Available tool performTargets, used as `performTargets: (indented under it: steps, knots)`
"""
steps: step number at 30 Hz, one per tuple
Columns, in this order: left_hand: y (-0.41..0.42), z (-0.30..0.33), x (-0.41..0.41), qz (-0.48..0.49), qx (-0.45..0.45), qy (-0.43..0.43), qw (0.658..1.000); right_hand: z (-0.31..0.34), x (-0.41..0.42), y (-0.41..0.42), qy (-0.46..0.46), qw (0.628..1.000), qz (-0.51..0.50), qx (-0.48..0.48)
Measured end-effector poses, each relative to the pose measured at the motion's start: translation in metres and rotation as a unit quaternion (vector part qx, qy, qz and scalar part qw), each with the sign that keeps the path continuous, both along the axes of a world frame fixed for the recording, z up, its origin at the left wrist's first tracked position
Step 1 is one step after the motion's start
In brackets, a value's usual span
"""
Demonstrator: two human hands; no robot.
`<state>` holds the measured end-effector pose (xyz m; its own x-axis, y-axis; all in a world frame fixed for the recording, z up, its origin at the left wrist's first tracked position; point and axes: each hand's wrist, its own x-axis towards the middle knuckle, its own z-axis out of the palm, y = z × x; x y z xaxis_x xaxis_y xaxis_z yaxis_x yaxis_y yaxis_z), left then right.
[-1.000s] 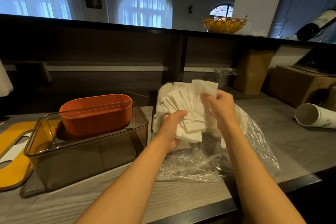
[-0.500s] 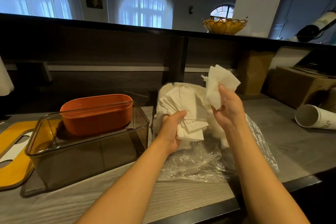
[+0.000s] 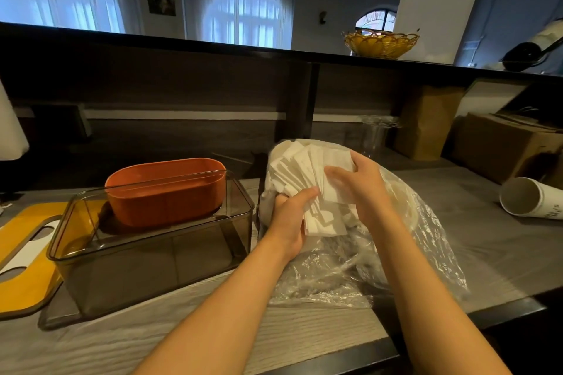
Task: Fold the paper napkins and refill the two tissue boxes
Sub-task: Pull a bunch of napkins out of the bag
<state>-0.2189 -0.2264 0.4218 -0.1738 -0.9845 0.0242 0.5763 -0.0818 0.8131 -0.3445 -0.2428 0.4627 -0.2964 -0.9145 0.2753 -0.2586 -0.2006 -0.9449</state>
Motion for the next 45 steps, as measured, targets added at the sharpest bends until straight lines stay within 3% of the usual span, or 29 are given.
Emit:
performTargets:
  steps: [7, 16, 19, 22, 25, 30, 35, 45]
  knots:
    - [0.003, 0.007, 0.002, 0.001, 0.025, 0.018, 1.000, 0.005, 0.002, 0.008, 0.025, 0.997, 0.008, 0.072]
    - [-0.001, 0.011, 0.005, 0.019, 0.055, 0.000, 0.998, 0.008, -0.005, 0.013, 0.009, 0.999, 0.049, 0.017]
    - [-0.002, 0.011, 0.005, 0.017, 0.062, 0.001, 0.998, 0.009, -0.010, 0.012, -0.051, 0.999, 0.004, 0.017]
    - [-0.003, 0.010, 0.005, 0.011, 0.066, 0.004, 0.998, 0.021, -0.017, 0.012, -0.147, 0.983, -0.106, 0.038]
    - [-0.001, 0.011, 0.005, 0.006, 0.060, -0.003, 0.998, 0.026, -0.022, 0.018, -0.206, 0.977, -0.052, -0.024]
    - [0.004, 0.012, 0.007, -0.013, 0.034, -0.019, 0.999, 0.018, -0.014, 0.019, -0.006, 0.994, 0.105, -0.039]
    - [0.007, 0.013, 0.007, -0.039, 0.020, -0.012, 0.999, 0.012, -0.001, 0.016, 0.144, 0.984, 0.104, -0.024]
    - [0.009, 0.015, 0.008, -0.032, 0.030, 0.004, 0.999, 0.009, -0.002, 0.012, 0.162, 0.984, 0.068, -0.007]
